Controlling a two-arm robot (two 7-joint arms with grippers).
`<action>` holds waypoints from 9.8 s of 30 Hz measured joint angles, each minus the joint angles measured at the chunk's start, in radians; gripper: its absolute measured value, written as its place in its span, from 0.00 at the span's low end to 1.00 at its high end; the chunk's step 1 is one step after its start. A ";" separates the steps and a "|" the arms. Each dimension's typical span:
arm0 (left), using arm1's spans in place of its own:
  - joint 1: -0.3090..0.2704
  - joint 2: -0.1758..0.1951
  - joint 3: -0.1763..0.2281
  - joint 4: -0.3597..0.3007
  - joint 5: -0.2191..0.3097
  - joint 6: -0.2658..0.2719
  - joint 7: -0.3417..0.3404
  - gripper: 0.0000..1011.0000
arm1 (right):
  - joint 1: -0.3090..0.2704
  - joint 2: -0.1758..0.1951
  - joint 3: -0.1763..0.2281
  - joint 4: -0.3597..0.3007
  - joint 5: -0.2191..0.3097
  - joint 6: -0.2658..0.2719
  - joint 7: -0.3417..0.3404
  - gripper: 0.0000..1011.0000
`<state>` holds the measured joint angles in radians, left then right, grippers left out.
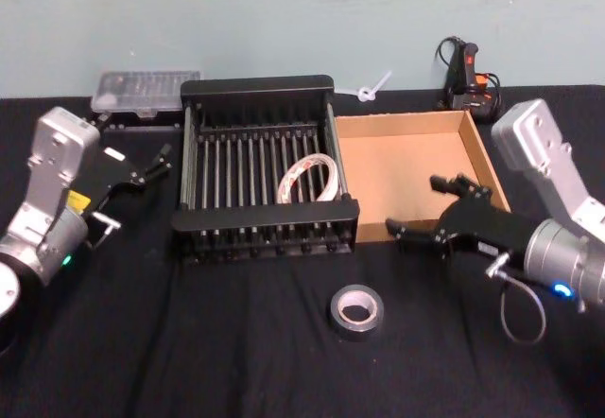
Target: Pick up the white tape and place it into the black box , Pick up the silver tape and place it into the brown box.
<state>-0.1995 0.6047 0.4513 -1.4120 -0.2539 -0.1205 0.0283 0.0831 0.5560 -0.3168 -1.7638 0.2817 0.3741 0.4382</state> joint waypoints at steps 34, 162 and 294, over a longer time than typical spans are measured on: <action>0.000 0.000 0.000 0.000 0.000 0.000 0.000 0.99 | 0.015 0.040 -0.141 0.036 0.037 0.049 0.036 0.99; 0.000 0.000 0.000 0.000 0.000 0.000 0.000 0.99 | 0.056 0.003 -0.056 0.082 0.053 0.041 -0.078 0.16; 0.000 0.000 0.000 0.000 0.000 0.000 0.000 0.99 | 0.128 -0.230 0.094 0.277 -0.221 -0.231 -0.388 0.99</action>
<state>-0.1995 0.6047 0.4514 -1.4120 -0.2539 -0.1205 0.0283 0.2116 0.3257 -0.2225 -1.4871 0.0609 0.1433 0.0502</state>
